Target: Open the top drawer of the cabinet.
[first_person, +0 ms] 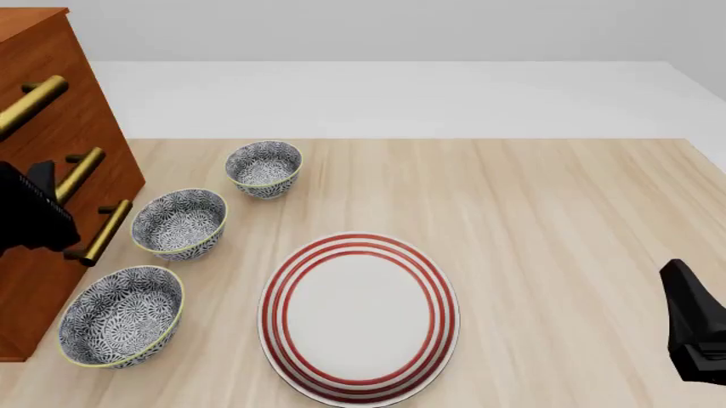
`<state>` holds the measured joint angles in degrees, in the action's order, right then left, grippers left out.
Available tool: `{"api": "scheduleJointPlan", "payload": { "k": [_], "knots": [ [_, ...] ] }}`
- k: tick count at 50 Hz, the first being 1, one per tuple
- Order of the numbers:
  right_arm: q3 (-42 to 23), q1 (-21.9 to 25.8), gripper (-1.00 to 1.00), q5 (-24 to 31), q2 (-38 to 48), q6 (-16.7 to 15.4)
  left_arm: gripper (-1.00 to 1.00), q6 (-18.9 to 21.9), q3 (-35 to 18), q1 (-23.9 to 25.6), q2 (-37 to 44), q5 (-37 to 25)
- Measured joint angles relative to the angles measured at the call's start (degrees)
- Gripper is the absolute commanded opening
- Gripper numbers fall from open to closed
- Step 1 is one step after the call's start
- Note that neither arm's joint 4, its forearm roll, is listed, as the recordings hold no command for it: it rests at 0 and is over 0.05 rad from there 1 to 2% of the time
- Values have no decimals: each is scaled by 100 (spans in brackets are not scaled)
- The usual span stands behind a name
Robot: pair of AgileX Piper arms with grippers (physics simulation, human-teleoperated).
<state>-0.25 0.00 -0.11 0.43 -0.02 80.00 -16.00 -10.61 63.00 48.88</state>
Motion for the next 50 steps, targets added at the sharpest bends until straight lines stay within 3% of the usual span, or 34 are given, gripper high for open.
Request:
{"api": "scheduleJointPlan", "payload": {
  "k": [50],
  "knots": [
    [0,0,100,0,0,1,100,126,-384,-350,448,67]
  ]
}}
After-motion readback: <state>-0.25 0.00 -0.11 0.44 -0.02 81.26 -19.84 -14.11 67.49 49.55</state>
